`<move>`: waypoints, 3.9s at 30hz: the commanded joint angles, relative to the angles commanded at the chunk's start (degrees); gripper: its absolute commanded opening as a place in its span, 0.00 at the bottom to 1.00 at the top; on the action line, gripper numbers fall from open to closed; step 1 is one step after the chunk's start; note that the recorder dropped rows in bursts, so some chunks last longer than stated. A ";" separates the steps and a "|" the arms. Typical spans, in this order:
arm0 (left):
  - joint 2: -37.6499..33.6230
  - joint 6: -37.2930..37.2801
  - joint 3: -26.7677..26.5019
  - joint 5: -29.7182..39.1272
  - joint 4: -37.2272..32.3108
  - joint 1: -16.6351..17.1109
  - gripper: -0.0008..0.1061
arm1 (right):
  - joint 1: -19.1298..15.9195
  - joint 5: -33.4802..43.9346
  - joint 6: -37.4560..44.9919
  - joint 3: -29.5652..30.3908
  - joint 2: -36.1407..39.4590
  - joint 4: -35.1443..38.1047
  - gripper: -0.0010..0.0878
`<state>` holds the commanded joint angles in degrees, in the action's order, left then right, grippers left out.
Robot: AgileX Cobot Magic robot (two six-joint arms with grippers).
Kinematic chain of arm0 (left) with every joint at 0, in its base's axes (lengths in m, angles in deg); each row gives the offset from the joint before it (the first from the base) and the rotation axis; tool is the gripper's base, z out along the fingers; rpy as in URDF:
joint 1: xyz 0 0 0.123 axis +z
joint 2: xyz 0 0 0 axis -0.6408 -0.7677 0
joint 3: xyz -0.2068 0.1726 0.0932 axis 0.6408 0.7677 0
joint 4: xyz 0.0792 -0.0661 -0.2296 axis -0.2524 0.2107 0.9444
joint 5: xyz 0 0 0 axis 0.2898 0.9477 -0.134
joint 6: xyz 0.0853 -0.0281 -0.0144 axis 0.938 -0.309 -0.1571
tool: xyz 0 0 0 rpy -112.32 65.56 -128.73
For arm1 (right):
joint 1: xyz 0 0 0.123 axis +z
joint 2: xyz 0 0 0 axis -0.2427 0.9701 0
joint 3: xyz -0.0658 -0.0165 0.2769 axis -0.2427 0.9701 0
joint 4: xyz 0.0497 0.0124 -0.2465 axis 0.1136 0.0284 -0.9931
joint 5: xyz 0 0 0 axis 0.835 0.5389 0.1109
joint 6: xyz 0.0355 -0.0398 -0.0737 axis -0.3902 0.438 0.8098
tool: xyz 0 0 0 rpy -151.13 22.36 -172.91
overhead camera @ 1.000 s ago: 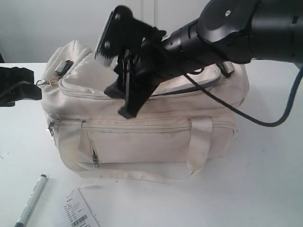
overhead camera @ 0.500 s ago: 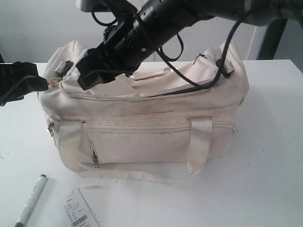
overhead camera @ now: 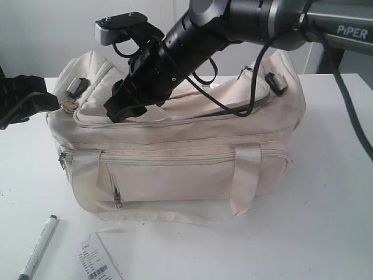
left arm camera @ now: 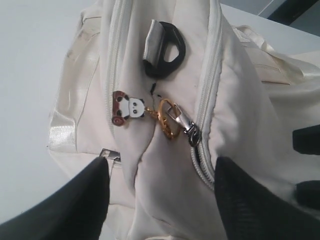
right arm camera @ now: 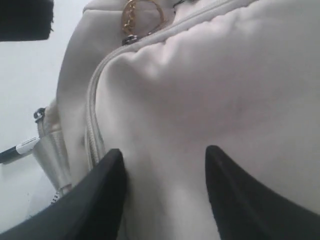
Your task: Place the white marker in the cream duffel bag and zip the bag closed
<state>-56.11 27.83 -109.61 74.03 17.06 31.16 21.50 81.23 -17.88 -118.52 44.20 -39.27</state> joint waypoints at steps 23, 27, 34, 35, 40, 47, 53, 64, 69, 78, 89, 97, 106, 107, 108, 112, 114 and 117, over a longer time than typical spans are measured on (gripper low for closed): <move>0.00 1.04 0.00 -0.55 0.00 0.00 0.61 | -0.22 -17.19 1.43 -0.13 -4.24 -2.50 0.01; -0.39 1.05 0.00 -0.44 0.00 0.00 0.61 | -0.22 -18.97 0.75 -0.13 -4.24 -3.06 0.01; -4.63 1.14 0.00 0.62 2.18 0.00 0.61 | -0.22 -24.44 -0.17 -0.13 -6.29 -4.37 0.01; -5.03 1.14 0.00 0.38 2.18 0.00 0.61 | -0.22 -25.11 -0.40 -0.13 -6.64 -4.53 0.01; -6.63 4.45 0.00 0.38 4.38 0.00 0.59 | -0.22 -27.05 -0.38 -0.13 -7.24 -5.39 0.01; -7.39 8.81 0.00 0.73 6.46 0.00 0.07 | -0.22 -27.35 -0.38 -0.13 -7.46 -5.39 0.01; -7.39 10.20 0.00 0.82 7.68 0.00 0.01 | -0.22 -27.71 -0.38 -0.13 -7.57 -6.50 0.01; -4.55 9.93 0.00 -0.78 11.13 0.00 0.16 | -0.22 -24.49 -0.38 0.00 -7.98 -6.64 0.01; -3.57 10.12 0.00 0.21 10.38 0.00 0.58 | -0.22 -23.84 -0.38 0.00 -7.95 -6.64 0.01; -10.13 11.41 -0.33 -1.08 15.61 0.00 0.62 | -0.22 -23.11 -0.38 0.00 -7.95 -6.64 0.01; -12.72 14.62 -0.33 -0.03 16.90 0.00 0.01 | -0.22 -29.22 -0.38 0.00 -8.47 -6.64 0.01; -12.72 14.62 -0.33 -0.27 18.02 0.00 0.01 | -0.22 -33.36 -0.38 0.00 -11.13 -6.64 0.01; -12.72 14.62 -0.33 -0.26 18.39 0.00 0.01 | -0.22 -39.67 -0.38 0.00 -12.17 -6.64 0.01; -12.72 14.62 -0.33 -0.26 18.39 0.00 0.01 | -0.22 -41.46 -0.38 0.00 -12.17 -6.64 0.01; -12.72 14.62 -0.33 -0.26 18.39 0.00 0.01 | -0.22 -41.93 -0.38 0.00 -12.17 -6.64 0.01; -12.72 14.62 -0.33 -0.66 18.40 0.00 0.01 | -0.22 -40.50 -0.38 0.00 -12.17 -6.54 0.01; -12.72 14.62 -0.33 -1.34 18.40 0.00 0.01 | -0.22 -39.72 -0.38 0.00 -12.17 -6.54 0.01; -12.72 17.60 -0.33 -2.06 17.97 0.00 0.01 | -0.22 -38.55 -0.38 0.00 -12.17 -6.54 0.01</move>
<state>-68.83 45.44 -109.93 71.97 35.02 31.16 21.29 42.68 -18.26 -118.52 32.03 -45.81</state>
